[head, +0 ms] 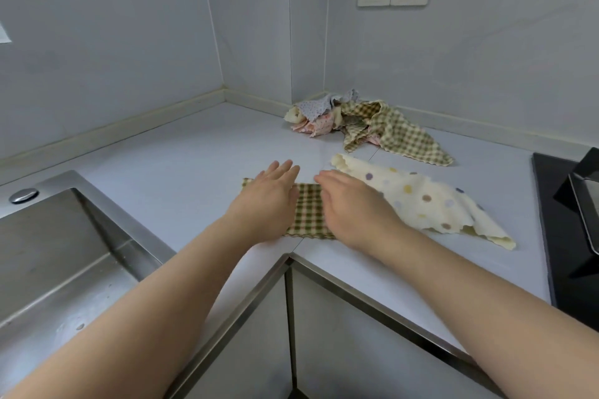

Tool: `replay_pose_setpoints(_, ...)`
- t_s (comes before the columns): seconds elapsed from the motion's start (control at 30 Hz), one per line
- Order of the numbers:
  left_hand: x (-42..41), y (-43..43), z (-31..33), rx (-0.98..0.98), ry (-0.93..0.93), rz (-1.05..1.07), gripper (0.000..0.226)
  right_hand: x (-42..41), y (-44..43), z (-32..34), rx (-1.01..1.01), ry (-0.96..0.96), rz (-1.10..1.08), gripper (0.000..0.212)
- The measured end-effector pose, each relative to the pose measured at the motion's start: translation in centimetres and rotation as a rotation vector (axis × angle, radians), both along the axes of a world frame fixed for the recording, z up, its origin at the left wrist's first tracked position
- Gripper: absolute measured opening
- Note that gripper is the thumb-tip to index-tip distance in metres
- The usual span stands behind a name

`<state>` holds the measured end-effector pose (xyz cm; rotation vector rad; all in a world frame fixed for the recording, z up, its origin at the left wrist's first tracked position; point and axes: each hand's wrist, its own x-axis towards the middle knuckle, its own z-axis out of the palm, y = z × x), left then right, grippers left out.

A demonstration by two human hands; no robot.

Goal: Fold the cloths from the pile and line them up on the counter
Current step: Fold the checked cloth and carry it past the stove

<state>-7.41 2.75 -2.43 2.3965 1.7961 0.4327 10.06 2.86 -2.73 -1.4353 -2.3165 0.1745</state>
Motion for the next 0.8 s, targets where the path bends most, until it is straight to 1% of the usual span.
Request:
replay_pose_setpoints(0.07, 0.0, 0.7, -1.2, -0.082, 0.004, 0.027, 0.052, -2.1, 0.9, -0.6, -0.124, -0.041, 0.005, 0.051)
replay_pose_setpoints(0.13, -0.5, 1.3, -2.3, -0.166, 0.072, 0.072, 0.057, -3.3, 1.6, -1.9, -0.192, -0.119, -0.001, 0.053)
replay_pose_setpoints(0.2, -1.6, 1.9, -2.7, -0.232, 0.131, 0.125, 0.061, -3.1, 1.7, -2.7, -0.223, -0.185, -0.064, 0.056)
replay_pose_setpoints(0.33, -4.3, 2.5, -2.6, -0.277, 0.145, 0.275, 0.064, -1.1, 1.1, -2.6, -0.274, -0.265, -0.242, 0.063)
replay_pose_setpoints(0.4, -4.4, 2.5, -2.5, -0.269, 0.187, 0.324, 0.056, -0.3, 1.0, -2.3, -0.291, -0.294, -0.332, 0.064)
replay_pose_setpoints(0.47, -3.7, 2.5, -2.1, -0.171, 0.246, 0.363, 0.044, 0.0, 1.2, -1.7, -0.224, -0.363, -0.385, 0.062)
replay_pose_setpoints(0.5, -3.5, 2.6, -1.9, -0.097, 0.241, 0.391, 0.038, -0.1, 1.4, -1.4, -0.165, -0.402, -0.387, 0.059)
replay_pose_setpoints(0.57, -3.7, 2.8, -1.6, -0.004, 0.145, 0.473, 0.028, 0.0, 1.8, -0.7, -0.047, -0.405, -0.389, 0.051)
replay_pose_setpoints(0.63, -4.4, 3.2, -1.6, 0.036, 0.001, 0.509, 0.022, 0.5, 2.5, -0.3, 0.015, -0.333, -0.384, 0.036)
replay_pose_setpoints(0.67, -4.7, 3.3, -1.6, 0.037, -0.055, 0.506, 0.018, 0.8, 2.9, -0.4, 0.007, -0.302, -0.368, 0.032)
replay_pose_setpoints(0.77, -5.2, 3.6, -1.4, 0.009, -0.238, 0.489, 0.004, 1.5, 3.7, -0.6, -0.072, -0.194, -0.318, 0.029)
replay_pose_setpoints(0.8, -5.3, 3.6, -1.2, 0.003, -0.294, 0.48, 0.002, 1.7, 3.8, -0.6, -0.087, -0.151, -0.3, 0.025)
